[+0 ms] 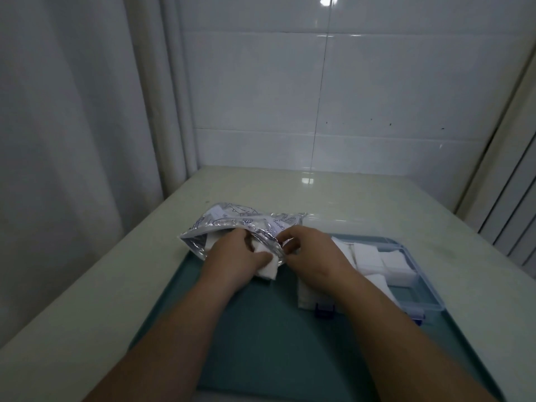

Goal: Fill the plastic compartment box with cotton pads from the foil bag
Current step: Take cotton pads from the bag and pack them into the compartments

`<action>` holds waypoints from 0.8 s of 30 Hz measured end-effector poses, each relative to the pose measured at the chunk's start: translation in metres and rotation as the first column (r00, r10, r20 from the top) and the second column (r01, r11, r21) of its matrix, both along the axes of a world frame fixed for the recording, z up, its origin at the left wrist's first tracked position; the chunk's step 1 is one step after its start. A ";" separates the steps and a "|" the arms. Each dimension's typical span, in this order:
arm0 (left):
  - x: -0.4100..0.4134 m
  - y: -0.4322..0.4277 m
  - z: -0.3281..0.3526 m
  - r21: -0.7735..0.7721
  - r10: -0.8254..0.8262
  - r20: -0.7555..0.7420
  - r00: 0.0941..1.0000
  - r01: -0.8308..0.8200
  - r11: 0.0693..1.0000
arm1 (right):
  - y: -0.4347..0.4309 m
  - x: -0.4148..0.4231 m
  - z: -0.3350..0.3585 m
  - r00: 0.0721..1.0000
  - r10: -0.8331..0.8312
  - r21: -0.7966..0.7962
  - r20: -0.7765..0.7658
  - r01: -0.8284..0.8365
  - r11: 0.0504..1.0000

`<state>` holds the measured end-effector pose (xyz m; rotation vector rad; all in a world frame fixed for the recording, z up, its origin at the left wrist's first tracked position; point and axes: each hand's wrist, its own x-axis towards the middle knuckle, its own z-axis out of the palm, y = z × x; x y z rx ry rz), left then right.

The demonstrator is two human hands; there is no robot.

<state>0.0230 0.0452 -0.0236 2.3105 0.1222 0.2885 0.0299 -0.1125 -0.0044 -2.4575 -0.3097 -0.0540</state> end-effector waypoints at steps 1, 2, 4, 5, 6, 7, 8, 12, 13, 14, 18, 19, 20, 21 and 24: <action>0.000 0.000 0.000 0.019 0.004 0.004 1.000 -0.004 1.000 | 0.000 0.000 0.000 1.000 -0.004 0.004 0.003 0.004 1.000; 0.000 0.000 0.000 0.034 0.009 0.011 1.000 -0.010 0.999 | 0.000 0.001 0.000 1.000 -0.010 0.010 0.009 0.010 1.000; -0.002 0.001 0.001 0.035 0.020 0.014 1.000 -0.021 0.999 | 0.000 0.001 -0.001 0.999 -0.029 0.021 0.021 0.028 0.999; -0.003 0.002 0.002 0.022 0.024 0.011 1.000 -0.024 0.999 | 0.000 0.001 -0.002 0.999 -0.035 0.024 0.025 0.035 0.999; -0.004 0.002 0.004 0.004 0.025 0.013 1.000 -0.025 1.000 | 0.000 0.001 -0.002 0.999 -0.039 0.024 0.026 0.038 0.999; -0.006 0.003 0.006 -0.011 0.027 0.020 0.999 -0.027 1.000 | 0.000 0.000 -0.002 0.999 -0.041 0.018 0.026 0.040 0.999; -0.007 0.003 0.008 -0.023 0.027 0.033 0.999 -0.026 0.999 | 0.000 0.000 -0.001 0.999 -0.041 0.009 0.026 0.041 0.999; -0.014 0.009 0.021 -0.114 -0.007 0.045 0.999 0.012 0.993 | 0.000 -0.001 0.000 0.998 -0.057 -0.001 0.028 0.057 0.998; -0.016 0.010 0.025 -0.132 -0.022 0.036 0.999 0.027 0.991 | 0.001 -0.001 0.000 0.998 -0.059 -0.003 0.029 0.059 0.998; -0.017 0.011 0.027 -0.155 -0.037 0.016 0.999 0.039 0.987 | 0.000 -0.001 -0.001 0.998 -0.060 -0.006 0.029 0.061 0.998; -0.019 0.014 0.034 -0.376 -0.130 -0.060 0.990 0.098 0.921 | 0.001 -0.003 0.000 0.999 -0.045 -0.031 0.000 0.045 0.999; -0.018 0.015 0.033 -0.399 -0.134 -0.065 0.989 0.098 0.912 | 0.001 -0.003 0.001 0.999 -0.037 -0.045 -0.002 0.037 0.998; -0.016 0.017 0.032 -0.413 -0.136 -0.062 0.989 0.098 0.905 | 0.001 -0.004 0.002 1.000 -0.028 -0.060 -0.002 0.028 0.998; -0.015 0.018 0.032 -0.429 -0.133 -0.053 0.990 0.098 0.898 | 0.001 -0.005 0.003 1.000 -0.015 -0.068 -0.002 0.015 0.998; -0.013 0.019 0.032 -0.476 -0.112 -0.036 0.993 0.082 0.876 | -0.001 -0.009 0.006 0.999 0.026 -0.074 0.019 -0.024 0.997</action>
